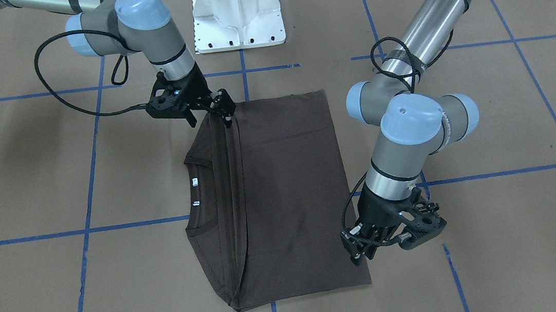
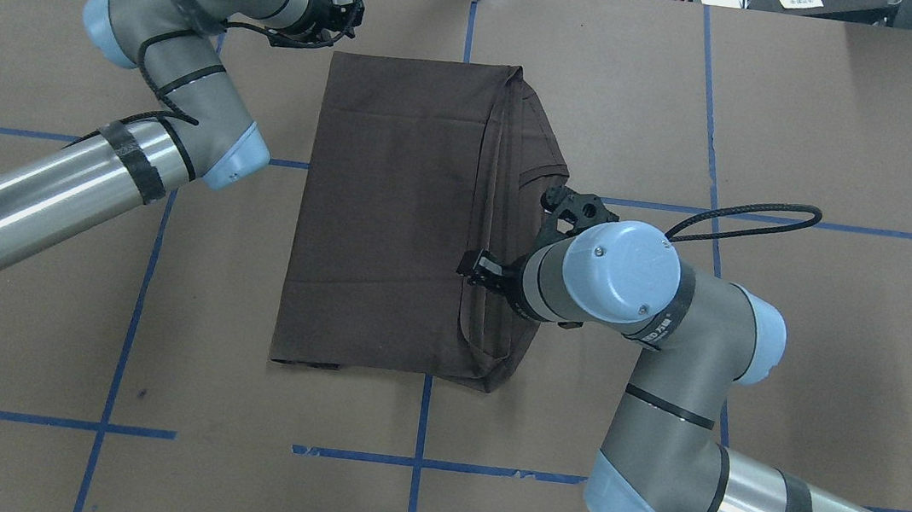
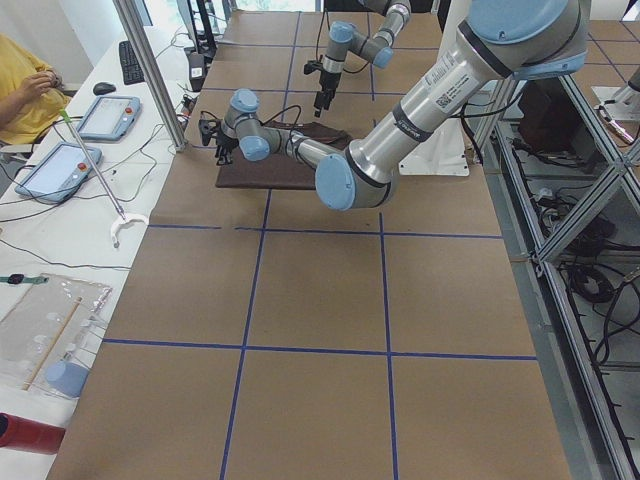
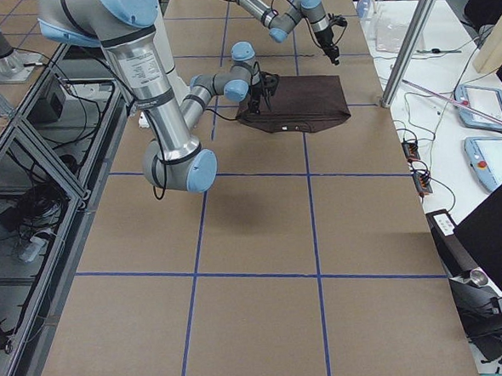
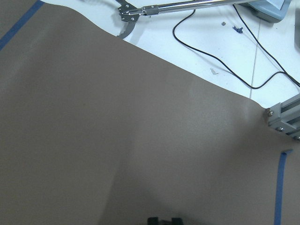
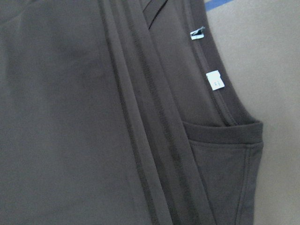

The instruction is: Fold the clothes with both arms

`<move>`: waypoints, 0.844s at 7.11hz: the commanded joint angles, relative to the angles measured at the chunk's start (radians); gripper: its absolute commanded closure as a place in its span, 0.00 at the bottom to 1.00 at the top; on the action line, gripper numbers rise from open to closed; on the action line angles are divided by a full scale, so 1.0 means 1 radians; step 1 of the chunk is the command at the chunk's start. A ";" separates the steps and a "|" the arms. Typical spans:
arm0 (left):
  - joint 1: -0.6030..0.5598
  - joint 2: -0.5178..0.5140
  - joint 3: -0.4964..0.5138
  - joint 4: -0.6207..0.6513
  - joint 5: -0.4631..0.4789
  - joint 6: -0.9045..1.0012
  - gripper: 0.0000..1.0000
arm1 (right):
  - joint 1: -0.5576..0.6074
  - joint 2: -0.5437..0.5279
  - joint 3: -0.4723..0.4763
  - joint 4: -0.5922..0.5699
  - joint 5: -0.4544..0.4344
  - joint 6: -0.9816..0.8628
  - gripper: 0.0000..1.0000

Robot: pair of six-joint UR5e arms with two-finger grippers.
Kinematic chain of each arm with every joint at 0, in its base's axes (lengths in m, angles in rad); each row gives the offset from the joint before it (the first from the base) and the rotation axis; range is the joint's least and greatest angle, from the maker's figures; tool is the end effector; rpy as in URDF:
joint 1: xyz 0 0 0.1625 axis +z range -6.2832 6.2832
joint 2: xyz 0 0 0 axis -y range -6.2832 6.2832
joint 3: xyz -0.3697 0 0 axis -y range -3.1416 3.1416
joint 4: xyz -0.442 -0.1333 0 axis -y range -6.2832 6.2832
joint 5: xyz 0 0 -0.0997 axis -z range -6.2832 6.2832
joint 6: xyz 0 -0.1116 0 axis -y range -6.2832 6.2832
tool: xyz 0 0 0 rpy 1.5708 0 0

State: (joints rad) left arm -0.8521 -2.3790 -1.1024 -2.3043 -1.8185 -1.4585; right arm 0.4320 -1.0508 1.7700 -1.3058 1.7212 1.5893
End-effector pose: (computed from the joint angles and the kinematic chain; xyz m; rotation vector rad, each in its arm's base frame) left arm 0.4646 -0.6920 0.2346 0.3009 1.0628 -0.5315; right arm -0.5536 -0.3836 0.1702 0.0669 -0.9947 0.3388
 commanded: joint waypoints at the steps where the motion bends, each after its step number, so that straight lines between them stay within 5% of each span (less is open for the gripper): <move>1: -0.001 0.040 -0.048 -0.003 -0.021 -0.006 0.58 | -0.042 0.012 -0.014 -0.048 -0.018 -0.217 0.00; 3: 0.001 0.043 -0.048 -0.004 -0.021 -0.008 0.57 | -0.056 0.031 -0.014 -0.153 -0.041 -0.404 0.00; 6: 0.005 0.052 -0.048 -0.006 -0.021 -0.008 0.57 | -0.087 0.069 -0.050 -0.159 -0.078 -0.425 0.00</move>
State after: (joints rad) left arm -0.8478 -2.3350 -1.1504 -2.3077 -1.8392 -1.4671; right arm 0.3510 -0.9958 1.7372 -1.4606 1.6499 1.1743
